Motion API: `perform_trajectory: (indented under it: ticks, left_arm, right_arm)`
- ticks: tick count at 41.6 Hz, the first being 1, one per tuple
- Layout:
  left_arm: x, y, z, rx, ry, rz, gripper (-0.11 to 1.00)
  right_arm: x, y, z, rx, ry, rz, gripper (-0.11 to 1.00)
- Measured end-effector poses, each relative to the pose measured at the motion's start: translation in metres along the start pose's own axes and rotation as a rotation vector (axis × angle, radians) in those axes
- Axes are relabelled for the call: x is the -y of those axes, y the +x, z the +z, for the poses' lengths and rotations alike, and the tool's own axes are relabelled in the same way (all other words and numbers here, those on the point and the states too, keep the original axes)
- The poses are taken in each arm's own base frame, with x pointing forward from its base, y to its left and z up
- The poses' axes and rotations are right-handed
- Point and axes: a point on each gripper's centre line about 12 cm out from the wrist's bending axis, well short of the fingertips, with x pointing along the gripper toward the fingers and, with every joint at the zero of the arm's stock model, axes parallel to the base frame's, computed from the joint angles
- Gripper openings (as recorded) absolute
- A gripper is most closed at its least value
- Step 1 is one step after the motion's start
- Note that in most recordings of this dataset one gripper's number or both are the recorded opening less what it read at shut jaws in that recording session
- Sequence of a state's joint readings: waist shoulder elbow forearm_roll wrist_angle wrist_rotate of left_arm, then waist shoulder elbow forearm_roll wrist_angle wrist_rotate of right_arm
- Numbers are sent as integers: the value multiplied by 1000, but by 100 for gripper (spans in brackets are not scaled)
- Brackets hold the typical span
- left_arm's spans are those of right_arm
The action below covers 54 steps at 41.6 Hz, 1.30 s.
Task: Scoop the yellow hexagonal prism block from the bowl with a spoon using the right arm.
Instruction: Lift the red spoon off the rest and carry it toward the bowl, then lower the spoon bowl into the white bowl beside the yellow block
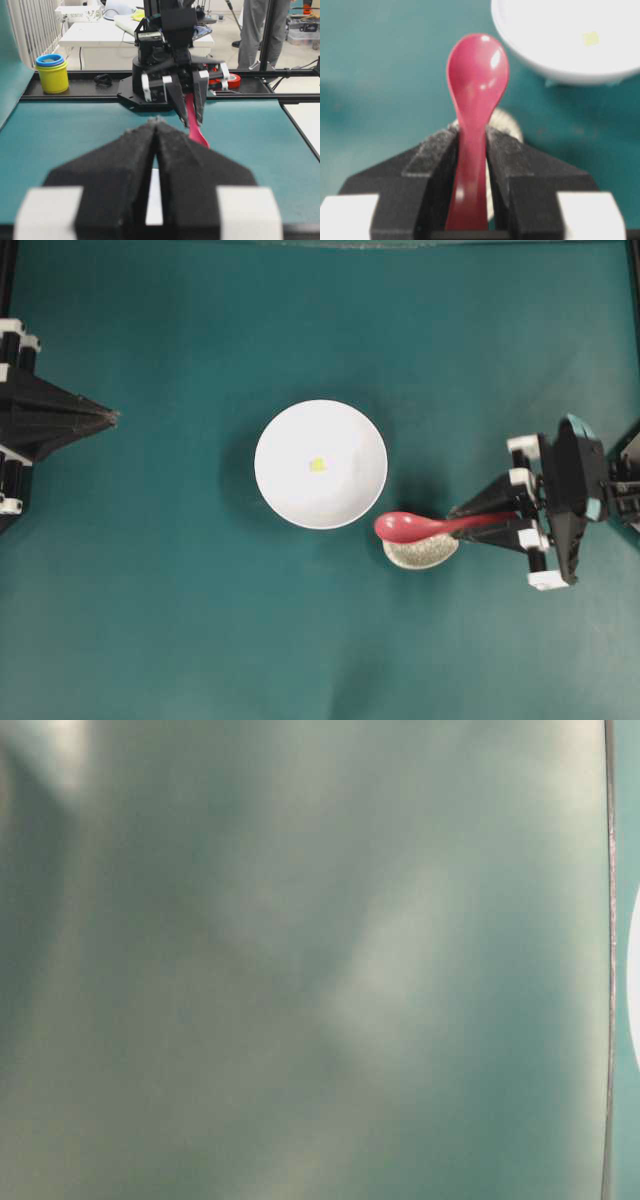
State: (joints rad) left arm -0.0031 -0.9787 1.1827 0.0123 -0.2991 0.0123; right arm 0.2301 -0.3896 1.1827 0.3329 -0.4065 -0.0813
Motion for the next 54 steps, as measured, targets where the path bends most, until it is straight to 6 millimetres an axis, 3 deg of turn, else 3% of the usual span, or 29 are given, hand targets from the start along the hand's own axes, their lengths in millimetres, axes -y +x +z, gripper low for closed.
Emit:
perform_trajectory:
  ticks: [12, 20, 30, 44, 54]
  left_arm:
    - [0, 0, -1, -9, 2, 1, 0]
    - [0, 0, -1, -8, 0, 1, 0]
    - [0, 0, -1, -8, 2, 1, 0]
    - [-4, 0, -1, -8, 3, 21, 0]
    - [-4, 0, -1, -8, 2, 21, 0]
  right_arm:
    - [24, 14, 49, -178, 3, -55, 22]
    - [49, 29, 70, -314, -2, -105, 22]
    - [70, 55, 75, -489, -56, -136, 22]
    - [78, 90, 76, -634, -117, -122, 22]
    - [80, 102, 70, -668, -117, -118, 22]
